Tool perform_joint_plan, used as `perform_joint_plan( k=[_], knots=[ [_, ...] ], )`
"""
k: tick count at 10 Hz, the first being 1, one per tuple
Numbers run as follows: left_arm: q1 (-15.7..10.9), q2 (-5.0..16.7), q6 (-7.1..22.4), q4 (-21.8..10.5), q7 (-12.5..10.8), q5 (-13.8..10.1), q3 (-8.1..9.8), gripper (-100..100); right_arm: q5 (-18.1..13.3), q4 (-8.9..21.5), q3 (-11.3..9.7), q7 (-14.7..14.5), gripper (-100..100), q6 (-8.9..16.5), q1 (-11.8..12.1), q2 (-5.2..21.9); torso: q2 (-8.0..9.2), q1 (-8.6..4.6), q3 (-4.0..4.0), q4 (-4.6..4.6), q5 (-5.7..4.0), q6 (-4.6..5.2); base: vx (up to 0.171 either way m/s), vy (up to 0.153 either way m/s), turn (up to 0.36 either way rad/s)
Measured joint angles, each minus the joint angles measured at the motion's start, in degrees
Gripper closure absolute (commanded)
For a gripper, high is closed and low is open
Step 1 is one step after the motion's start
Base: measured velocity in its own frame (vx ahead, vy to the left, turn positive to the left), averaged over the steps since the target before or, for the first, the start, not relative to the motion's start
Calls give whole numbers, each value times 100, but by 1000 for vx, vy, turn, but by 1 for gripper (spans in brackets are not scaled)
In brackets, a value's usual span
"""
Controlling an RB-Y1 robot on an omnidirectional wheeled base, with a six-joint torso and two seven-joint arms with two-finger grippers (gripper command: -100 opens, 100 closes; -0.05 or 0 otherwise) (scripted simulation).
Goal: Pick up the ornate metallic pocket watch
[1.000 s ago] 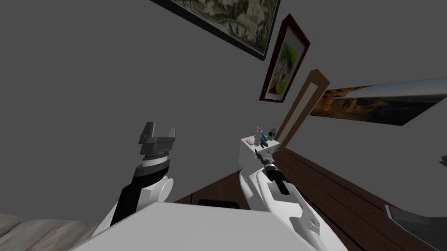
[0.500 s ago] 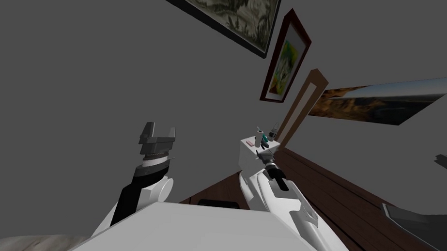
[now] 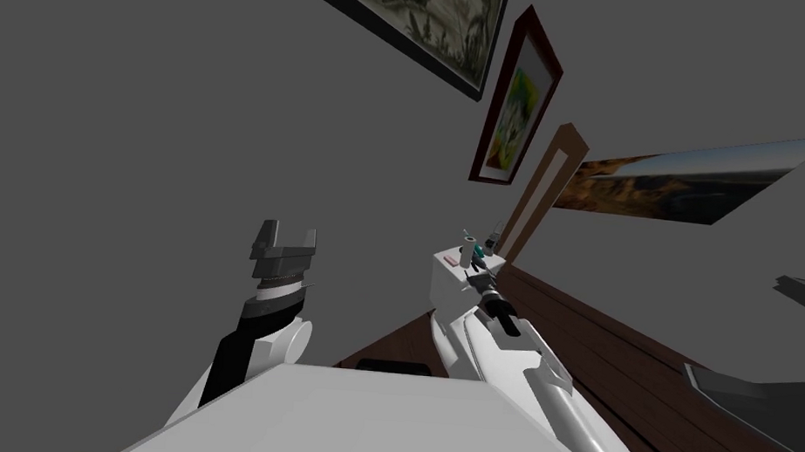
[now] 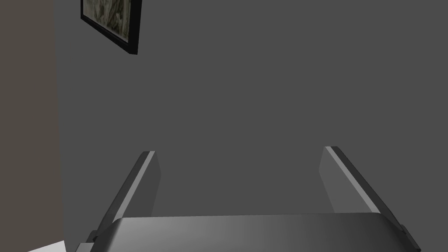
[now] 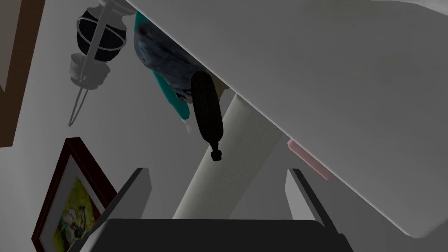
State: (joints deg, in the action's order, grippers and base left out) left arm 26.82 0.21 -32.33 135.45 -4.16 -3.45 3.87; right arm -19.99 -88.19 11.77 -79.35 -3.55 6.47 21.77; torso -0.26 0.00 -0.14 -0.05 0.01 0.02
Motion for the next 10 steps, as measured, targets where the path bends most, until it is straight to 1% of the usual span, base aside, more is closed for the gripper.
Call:
perform_joint_plan(
  k=[3,4,5,6,7,8,9,10],
  knots=[
    [0,0,0,0,0,0,0,0,-90,236,41,-315,-100,13,-140,192,10,-1,6,2,0,0,30,10,-6],
    [-1,0,0,0,0,0,0,0,-94,246,43,-338,0,11,-145,194,18,-3,10,3,-1,0,0,0,0],
    [-1,0,0,0,0,0,0,0,-94,244,42,-336,-100,11,-145,194,23,-4,13,5,-1,0,15,-47,-151],
    [0,0,0,0,0,0,1,0,-256,156,-89,-215,-100,114,-162,123,21,-17,12,4,-4,3,18,-55,-52],
    [-1,0,0,0,0,0,0,0,-435,168,-153,-84,-100,164,-202,89,16,-25,8,1,-8,-2,13,-91,-101],
    [0,1,0,0,0,0,1,0,-620,175,-280,57,-100,235,-274,31,8,-40,1,-5,-16,-5,11,-70,-31],
    [-1,1,0,0,0,0,0,0,-790,122,-367,223,-100,302,-269,22,3,-41,-3,-9,-18,-3,6,-21,4],
    [-1,0,0,0,0,0,0,0,-907,106,-396,320,-100,336,-274,18,-2,-33,-8,-12,-18,-3,16,-46,-112]
  ],
)
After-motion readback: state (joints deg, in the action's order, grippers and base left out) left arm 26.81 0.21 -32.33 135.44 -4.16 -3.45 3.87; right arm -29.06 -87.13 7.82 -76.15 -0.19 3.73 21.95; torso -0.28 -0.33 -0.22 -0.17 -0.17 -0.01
